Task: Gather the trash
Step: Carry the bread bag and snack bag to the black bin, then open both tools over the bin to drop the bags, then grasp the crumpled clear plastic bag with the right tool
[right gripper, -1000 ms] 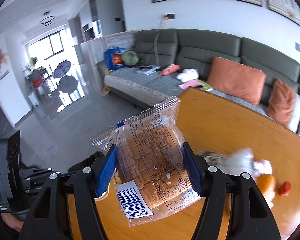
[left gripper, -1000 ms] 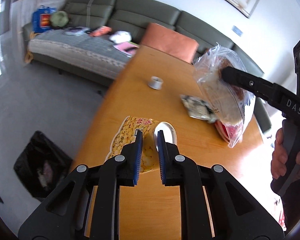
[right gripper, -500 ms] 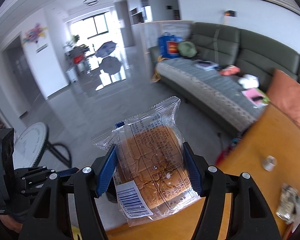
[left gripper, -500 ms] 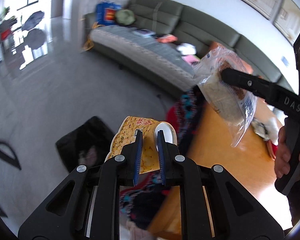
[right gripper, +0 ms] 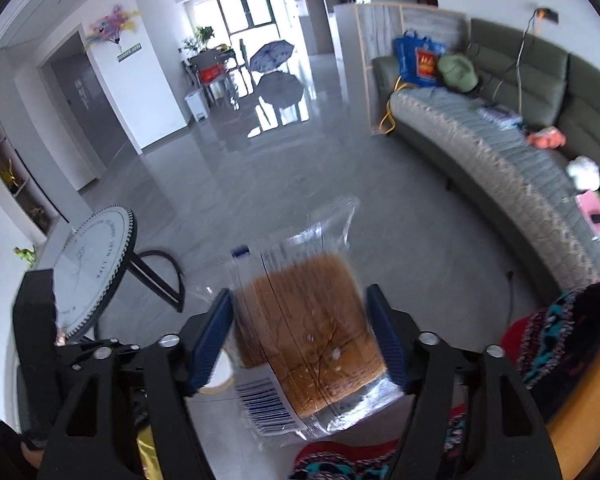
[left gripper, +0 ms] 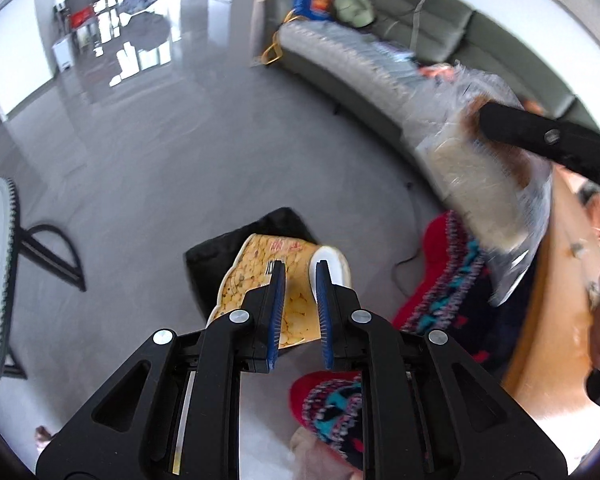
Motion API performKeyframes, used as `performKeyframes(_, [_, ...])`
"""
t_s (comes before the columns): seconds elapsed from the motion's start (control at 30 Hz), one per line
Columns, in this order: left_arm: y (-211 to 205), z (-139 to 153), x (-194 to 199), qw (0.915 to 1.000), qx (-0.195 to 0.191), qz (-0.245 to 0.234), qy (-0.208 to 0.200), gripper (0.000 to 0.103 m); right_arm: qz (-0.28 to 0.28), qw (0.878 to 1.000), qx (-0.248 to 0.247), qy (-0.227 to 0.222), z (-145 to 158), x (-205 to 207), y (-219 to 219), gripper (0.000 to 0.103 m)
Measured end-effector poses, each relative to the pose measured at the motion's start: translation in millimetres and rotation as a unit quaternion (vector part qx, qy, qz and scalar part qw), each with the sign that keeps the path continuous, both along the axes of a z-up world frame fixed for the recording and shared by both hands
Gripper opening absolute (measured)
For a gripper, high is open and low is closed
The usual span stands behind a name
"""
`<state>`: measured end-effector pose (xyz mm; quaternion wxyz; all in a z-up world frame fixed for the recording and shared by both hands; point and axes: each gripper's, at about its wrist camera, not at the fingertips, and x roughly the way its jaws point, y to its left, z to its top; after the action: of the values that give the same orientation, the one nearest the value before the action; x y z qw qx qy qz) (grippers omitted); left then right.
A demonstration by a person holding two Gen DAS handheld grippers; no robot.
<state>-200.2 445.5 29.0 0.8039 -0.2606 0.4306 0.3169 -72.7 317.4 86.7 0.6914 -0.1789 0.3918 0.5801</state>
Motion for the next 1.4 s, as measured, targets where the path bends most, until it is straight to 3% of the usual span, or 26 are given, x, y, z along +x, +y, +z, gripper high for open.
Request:
performKeyframes(0.03, [5.6,-2.2,0.3,1.0,0.004,0.007,0.006,0.057,-0.002,1.0,0.002,-0.002,-0.4,1.3,7.2,0.081])
performKeyframes(0.07, [12.8,-3.7,2.3,0.9997,0.009,0.018,0.012,0.082,-0.002,1.0,0.002,-0.004,-0.6,2.3,13.1,0.081])
performKeyframes(0.1, [14.8,-3.0,2.1,0.9994,0.019,0.027,0.013,0.097,-0.002,1.0,0.001,-0.007,-1.3,2.7,16.0,0.081])
performKeyframes(0.37, [17.9,1.9,11.3,0.9985,0.042,0.029,0.02,0.097,0.003,1.0,0.008,-0.01,-3.4,9.4,21.7,0.081])
performKeyframes(0.7, [-5.6,20.8,21.7,0.9981,0.061,0.005,0.009,0.097,-0.021,0.999,0.025,-0.006,16.2,24.5,-14.7,0.081])
performKeyframes(1.07, [-88.1,69.0,76.0,0.9897,0.099,-0.097,-0.034,0.097,-0.114,0.991,0.058,-0.025,60.1,62.6,-133.1,0.081])
performKeyframes(1.4, [-221.6,83.9,157.1,0.9624,0.086,-0.249,-0.065,0.097,-0.252,0.964,0.055,-0.061,70.6,110.6,-288.7,0.081])
